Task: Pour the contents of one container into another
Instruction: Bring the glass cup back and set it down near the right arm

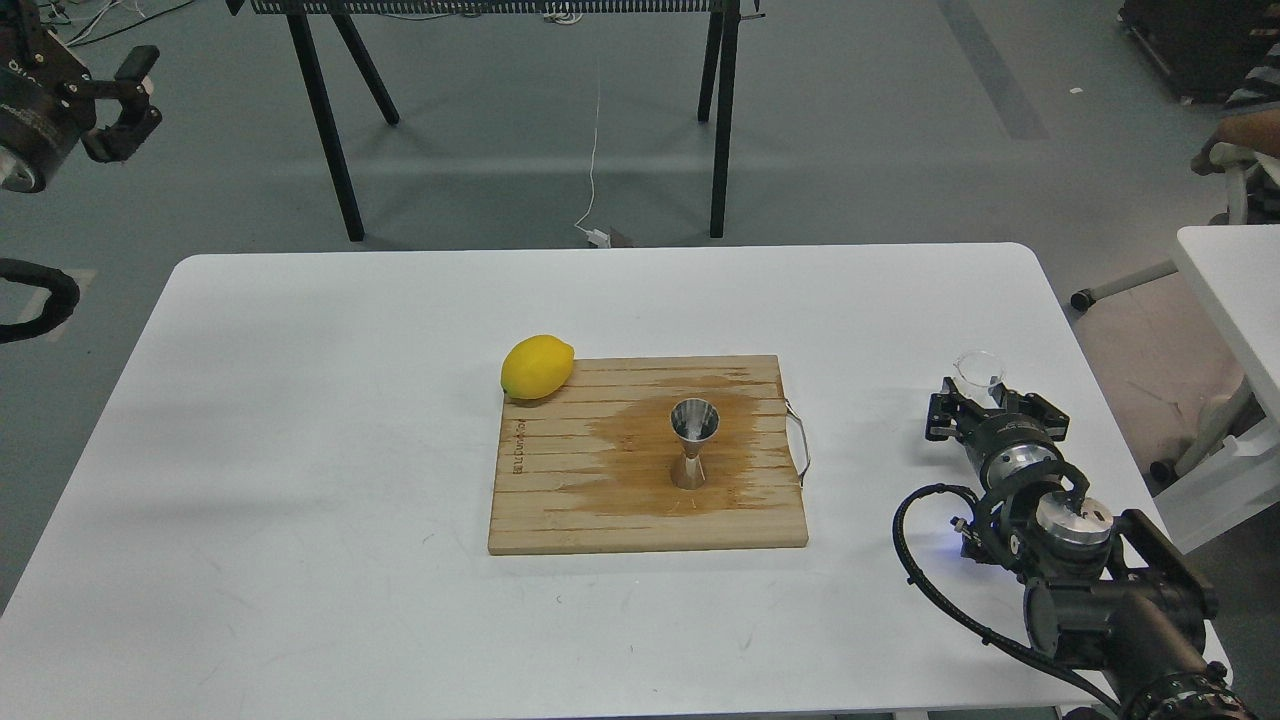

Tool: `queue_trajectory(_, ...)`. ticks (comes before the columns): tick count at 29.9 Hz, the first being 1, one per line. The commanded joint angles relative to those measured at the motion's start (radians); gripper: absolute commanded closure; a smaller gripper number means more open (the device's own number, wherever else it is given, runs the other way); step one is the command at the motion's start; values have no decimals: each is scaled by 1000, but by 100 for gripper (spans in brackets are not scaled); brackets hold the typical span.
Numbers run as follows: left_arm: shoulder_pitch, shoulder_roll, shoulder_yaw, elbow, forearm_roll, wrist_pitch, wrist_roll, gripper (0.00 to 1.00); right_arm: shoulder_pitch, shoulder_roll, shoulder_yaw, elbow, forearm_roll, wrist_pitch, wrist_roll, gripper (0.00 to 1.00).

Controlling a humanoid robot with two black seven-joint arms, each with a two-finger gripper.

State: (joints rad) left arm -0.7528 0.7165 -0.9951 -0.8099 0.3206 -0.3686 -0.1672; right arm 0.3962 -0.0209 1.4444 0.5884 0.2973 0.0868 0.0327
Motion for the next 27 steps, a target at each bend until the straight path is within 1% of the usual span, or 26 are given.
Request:
queue_trajectory(1,1,0,1,0,0,0,0,1,0,12,1,-1,2,1,4,38)
queue_trajectory(3,1,1,1,0,0,0,0,1,-2,15,1,-5,2,1,10,36)
queue_trajectory(4,1,3,1,0,0,0,0,1,-4,18,1,-7,2,1,16,32)
queue_trajectory(6,1,3,1,0,0,0,0,1,-5,21,1,-5,16,-1,19,19)
queue_trajectory(10,1,3,1,0,0,0,0,1,-5,21,1,-4,28,-1,19,7)
queue_trajectory(17,1,3,1,0,0,-1,0,1,-8,21,1,2,29,-1,18,2)
queue_trajectory(27,1,6,1,0,0,-1,0,1,-10,21,1,5,29,1,16,1)
